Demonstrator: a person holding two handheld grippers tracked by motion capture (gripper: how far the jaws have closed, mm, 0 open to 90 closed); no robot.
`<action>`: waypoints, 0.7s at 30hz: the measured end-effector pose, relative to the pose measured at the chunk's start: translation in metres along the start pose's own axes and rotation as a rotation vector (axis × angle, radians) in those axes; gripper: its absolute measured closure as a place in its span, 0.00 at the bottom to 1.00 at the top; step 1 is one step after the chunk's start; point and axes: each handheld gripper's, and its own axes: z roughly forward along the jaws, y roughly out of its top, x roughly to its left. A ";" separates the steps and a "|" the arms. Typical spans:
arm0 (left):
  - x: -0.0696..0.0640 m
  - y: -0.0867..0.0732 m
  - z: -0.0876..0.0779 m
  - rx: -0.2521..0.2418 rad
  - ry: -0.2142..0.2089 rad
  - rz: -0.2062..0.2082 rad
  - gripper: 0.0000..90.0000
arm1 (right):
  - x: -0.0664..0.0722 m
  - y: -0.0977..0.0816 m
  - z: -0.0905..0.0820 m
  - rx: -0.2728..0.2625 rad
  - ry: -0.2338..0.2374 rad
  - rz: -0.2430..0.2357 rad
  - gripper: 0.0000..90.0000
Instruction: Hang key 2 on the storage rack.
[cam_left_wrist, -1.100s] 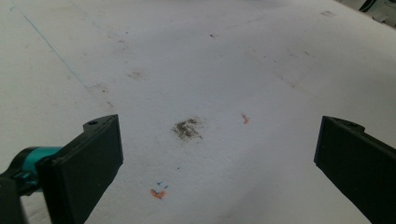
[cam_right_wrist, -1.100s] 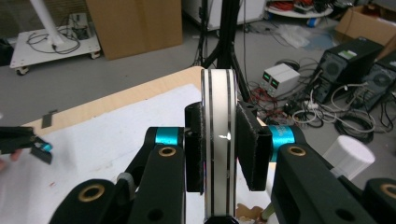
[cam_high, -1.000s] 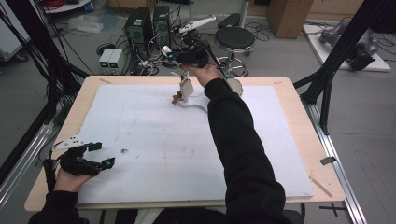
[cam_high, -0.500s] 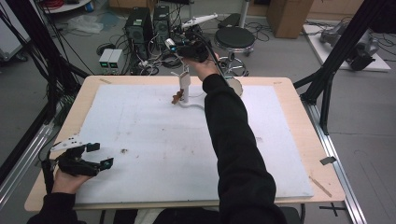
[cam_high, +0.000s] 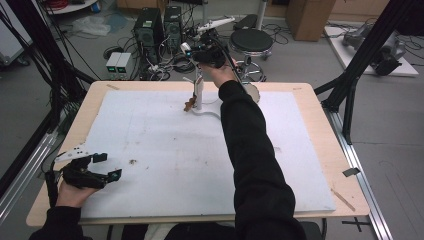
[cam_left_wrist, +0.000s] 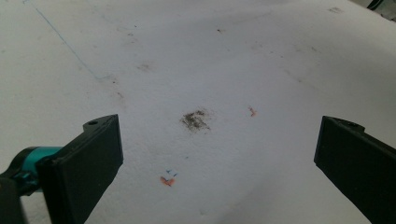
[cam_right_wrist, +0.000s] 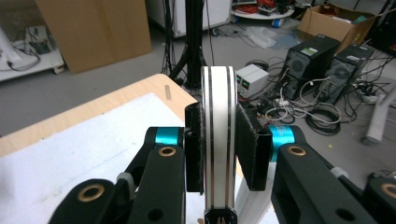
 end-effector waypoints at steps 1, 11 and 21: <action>0.000 0.000 0.000 -0.002 0.000 0.000 0.02 | 0.000 -0.001 0.000 -0.007 0.006 0.022 0.82; 0.000 0.000 -0.001 -0.004 0.002 0.002 0.02 | 0.005 -0.001 -0.016 -0.024 -0.001 0.013 0.29; -0.001 -0.001 -0.004 -0.019 0.021 0.009 0.02 | 0.011 -0.014 -0.038 -0.005 0.016 0.019 0.00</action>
